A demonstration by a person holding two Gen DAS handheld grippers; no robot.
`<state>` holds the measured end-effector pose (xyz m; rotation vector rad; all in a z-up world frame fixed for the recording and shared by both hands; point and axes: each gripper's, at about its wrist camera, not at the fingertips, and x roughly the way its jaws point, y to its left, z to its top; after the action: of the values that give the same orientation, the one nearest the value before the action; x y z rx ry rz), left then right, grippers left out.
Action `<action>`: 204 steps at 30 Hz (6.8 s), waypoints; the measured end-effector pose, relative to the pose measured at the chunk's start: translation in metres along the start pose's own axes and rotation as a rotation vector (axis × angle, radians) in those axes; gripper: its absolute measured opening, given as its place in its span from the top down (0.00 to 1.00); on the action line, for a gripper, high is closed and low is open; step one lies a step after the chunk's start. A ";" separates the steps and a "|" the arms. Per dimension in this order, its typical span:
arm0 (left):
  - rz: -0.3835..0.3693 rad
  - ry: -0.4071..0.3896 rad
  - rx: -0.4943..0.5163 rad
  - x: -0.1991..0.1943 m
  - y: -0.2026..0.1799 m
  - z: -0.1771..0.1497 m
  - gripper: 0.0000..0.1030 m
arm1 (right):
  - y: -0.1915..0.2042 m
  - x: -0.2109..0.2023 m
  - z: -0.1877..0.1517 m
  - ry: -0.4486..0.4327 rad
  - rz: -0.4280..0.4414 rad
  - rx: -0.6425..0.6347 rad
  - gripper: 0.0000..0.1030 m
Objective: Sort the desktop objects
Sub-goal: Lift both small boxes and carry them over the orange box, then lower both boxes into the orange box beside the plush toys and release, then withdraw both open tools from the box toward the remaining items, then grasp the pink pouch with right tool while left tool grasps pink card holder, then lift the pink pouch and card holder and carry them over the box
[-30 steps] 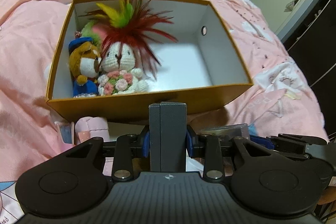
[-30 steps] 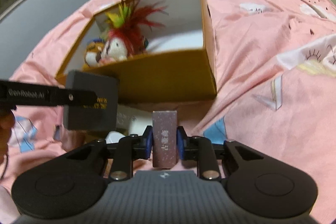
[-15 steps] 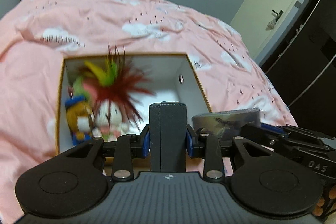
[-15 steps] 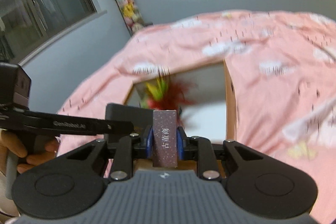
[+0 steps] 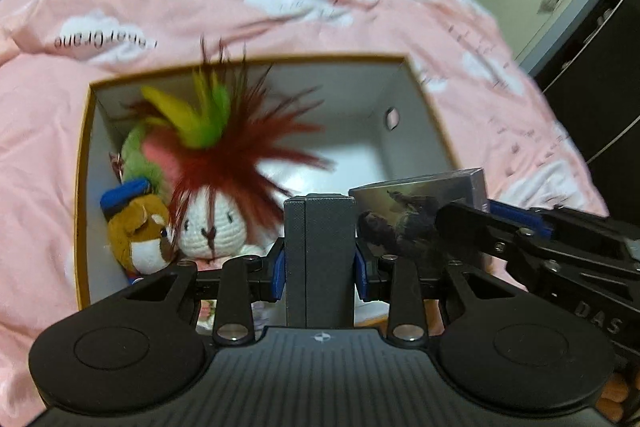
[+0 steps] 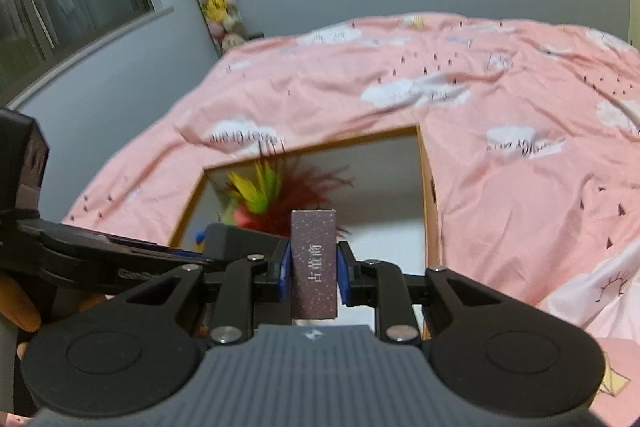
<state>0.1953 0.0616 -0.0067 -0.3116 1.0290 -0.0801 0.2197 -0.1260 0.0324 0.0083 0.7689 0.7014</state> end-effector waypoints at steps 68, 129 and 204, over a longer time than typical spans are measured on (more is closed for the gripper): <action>-0.146 0.081 -0.106 0.025 0.053 -0.025 0.81 | -0.011 0.069 -0.020 0.291 0.093 0.093 0.59; 0.071 -0.053 0.154 -0.071 0.025 -0.142 0.72 | 0.026 -0.014 -0.111 0.074 -0.030 -0.093 0.26; 0.281 0.019 -0.150 -0.031 0.107 -0.133 0.76 | 0.108 0.103 -0.106 0.411 0.316 -0.141 0.70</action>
<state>0.0568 0.1414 -0.0755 -0.2997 1.0906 0.2484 0.1419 -0.0073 -0.0832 -0.1491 1.1236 1.0763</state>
